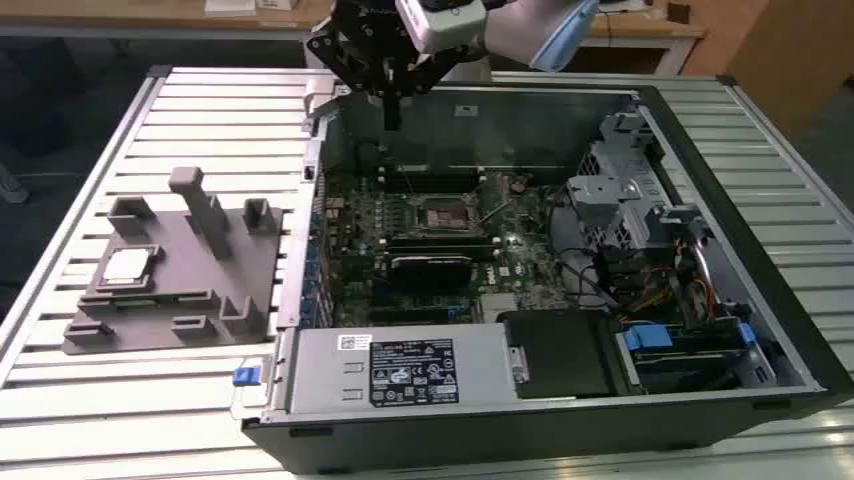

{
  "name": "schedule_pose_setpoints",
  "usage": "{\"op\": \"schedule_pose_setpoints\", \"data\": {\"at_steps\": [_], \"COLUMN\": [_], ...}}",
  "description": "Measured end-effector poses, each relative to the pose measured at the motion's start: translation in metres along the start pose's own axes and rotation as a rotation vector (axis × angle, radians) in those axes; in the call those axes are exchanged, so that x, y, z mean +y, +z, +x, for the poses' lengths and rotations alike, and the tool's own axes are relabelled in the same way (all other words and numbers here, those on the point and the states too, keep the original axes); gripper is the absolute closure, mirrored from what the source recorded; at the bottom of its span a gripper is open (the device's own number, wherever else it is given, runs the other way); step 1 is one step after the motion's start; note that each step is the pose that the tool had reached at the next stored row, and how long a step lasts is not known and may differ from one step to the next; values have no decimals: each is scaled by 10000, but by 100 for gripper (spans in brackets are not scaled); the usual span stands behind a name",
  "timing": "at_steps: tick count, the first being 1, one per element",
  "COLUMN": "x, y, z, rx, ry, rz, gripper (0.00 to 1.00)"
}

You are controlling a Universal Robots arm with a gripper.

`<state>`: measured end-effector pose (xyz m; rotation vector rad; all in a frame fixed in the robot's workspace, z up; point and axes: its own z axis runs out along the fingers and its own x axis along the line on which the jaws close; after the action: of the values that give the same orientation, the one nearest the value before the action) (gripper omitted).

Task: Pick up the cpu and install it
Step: 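Reach for the cpu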

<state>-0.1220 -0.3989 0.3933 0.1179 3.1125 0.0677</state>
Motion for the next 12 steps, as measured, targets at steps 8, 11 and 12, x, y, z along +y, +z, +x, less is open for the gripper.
{"op": "schedule_pose_setpoints", "data": {"at_steps": [8, 11, 12], "x": [-2, -3, -4], "y": [-1, -1, -1], "z": [23, 43, 49], "rx": [-1, 0, 0], "ry": [0, 0, 0], "rz": [0, 1, 0], "gripper": [89, 89, 89]}}
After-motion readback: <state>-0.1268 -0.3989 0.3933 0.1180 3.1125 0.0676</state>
